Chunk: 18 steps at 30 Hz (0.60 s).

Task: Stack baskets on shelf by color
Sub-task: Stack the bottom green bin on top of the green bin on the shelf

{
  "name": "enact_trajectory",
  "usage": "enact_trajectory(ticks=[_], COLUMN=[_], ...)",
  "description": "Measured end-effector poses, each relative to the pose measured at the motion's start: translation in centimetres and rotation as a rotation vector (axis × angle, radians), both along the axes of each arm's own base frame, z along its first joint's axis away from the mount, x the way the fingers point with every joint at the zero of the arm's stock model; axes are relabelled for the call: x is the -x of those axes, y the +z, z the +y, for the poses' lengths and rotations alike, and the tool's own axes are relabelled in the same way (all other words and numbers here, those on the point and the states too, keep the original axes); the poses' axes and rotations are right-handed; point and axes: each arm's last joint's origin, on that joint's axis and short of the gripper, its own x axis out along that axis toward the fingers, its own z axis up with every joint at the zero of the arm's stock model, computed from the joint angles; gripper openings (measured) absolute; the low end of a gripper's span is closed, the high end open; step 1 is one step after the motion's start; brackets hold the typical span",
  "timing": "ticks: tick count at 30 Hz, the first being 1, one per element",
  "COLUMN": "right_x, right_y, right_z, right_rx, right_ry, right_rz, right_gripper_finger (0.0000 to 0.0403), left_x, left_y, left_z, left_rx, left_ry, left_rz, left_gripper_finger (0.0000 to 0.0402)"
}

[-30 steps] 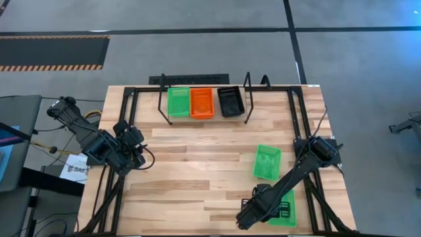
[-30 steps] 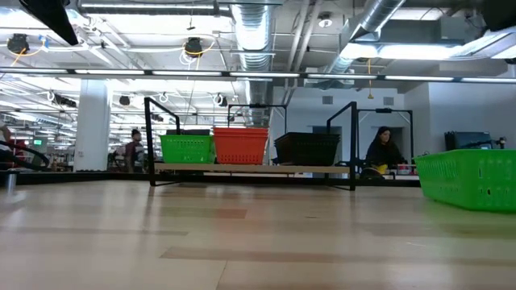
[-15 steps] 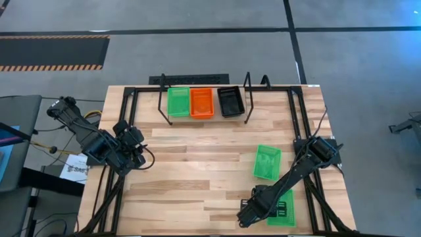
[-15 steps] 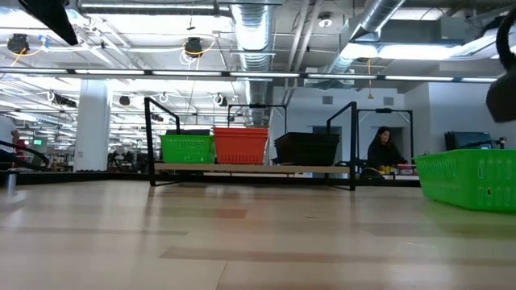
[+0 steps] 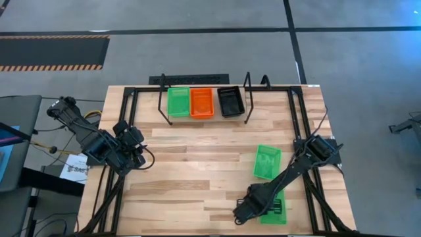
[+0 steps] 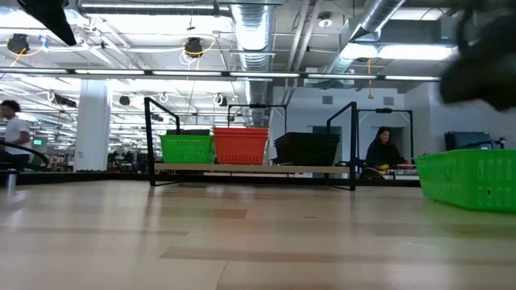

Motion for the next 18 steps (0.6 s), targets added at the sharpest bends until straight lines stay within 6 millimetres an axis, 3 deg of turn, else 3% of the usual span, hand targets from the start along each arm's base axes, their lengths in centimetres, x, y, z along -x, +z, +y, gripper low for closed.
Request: enact_trajectory(ticks=[4, 9, 13, 18], right_x=[-2.4, -6.1, -8.9, -11.7], right_y=[2.6, 8.4, 11.7, 12.5], right_z=[-0.5, -2.7, -6.5, -12.1], right_rx=[0.022, 0.175, 0.309, 0.368], right_ry=[0.000, 0.020, 0.107, 0.216], right_rz=[-0.117, -0.362, -0.517, -0.591], right_gripper_finger=[0.0005, 0.0003, 0.0003, 0.0002], left_x=[0.0, 0.0, 0.0, 0.0], left_y=[0.0, 0.0, 0.0, 0.0], left_z=[0.0, 0.0, 0.0, 0.0], left_rx=[-0.001, 0.001, 0.001, 0.003], left_ry=[-0.001, -0.003, -0.002, 0.000], left_rz=[0.001, 0.003, 0.003, 0.002], left_gripper_finger=[0.0146, 0.0146, 0.0146, 0.0146])
